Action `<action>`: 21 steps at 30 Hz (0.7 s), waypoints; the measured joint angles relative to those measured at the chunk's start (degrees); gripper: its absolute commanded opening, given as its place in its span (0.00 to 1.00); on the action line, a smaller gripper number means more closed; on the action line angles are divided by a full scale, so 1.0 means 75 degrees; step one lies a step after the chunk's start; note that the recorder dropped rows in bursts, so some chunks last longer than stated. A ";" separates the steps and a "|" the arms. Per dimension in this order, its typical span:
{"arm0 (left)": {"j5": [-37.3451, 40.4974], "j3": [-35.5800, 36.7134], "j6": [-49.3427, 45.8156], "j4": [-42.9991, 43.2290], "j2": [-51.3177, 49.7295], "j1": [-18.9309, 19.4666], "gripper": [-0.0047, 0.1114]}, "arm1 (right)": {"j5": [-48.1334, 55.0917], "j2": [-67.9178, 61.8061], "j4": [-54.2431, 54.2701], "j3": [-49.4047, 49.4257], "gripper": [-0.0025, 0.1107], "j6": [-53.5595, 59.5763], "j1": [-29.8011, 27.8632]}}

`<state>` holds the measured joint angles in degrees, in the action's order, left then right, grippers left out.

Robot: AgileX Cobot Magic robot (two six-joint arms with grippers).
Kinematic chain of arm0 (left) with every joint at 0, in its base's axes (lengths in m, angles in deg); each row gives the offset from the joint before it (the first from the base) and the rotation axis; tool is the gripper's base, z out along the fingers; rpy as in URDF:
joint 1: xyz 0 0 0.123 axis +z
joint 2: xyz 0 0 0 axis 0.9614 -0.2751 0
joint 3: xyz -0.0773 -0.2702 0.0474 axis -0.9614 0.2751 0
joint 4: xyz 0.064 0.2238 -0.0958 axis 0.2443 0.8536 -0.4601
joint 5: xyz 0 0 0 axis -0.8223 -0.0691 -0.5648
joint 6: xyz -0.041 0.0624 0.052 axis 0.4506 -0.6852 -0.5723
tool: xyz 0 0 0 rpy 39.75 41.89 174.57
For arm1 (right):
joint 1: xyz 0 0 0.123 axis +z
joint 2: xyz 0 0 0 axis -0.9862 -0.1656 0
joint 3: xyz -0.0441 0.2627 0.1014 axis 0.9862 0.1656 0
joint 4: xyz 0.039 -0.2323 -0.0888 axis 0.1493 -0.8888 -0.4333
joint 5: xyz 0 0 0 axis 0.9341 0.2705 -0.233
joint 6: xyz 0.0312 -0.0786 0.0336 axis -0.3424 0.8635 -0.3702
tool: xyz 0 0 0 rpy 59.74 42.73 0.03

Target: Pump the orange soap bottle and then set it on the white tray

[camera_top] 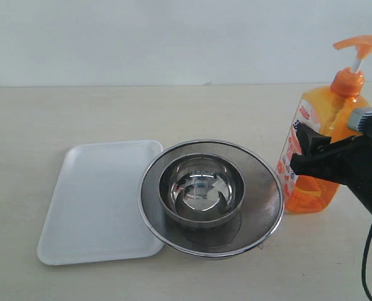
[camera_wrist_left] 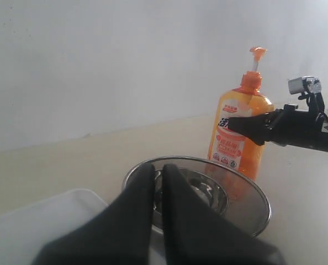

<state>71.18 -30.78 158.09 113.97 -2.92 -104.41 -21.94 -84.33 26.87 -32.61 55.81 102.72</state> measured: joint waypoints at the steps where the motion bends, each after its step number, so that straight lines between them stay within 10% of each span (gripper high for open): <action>1: 0.0000 0.0000 -0.0014 0.0000 0.0000 0.0000 0.08 | 0.0015 0.0000 -0.0074 0.0000 0.02 0.0089 0.0000; 21: 0.0014 0.0000 -0.0014 0.0000 0.0000 0.0000 0.08 | 0.0074 0.0000 -0.0313 0.0000 0.02 0.0482 0.0000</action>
<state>71.29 -30.78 157.98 113.97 -2.92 -104.41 -21.38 -84.33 24.52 -32.61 59.42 102.72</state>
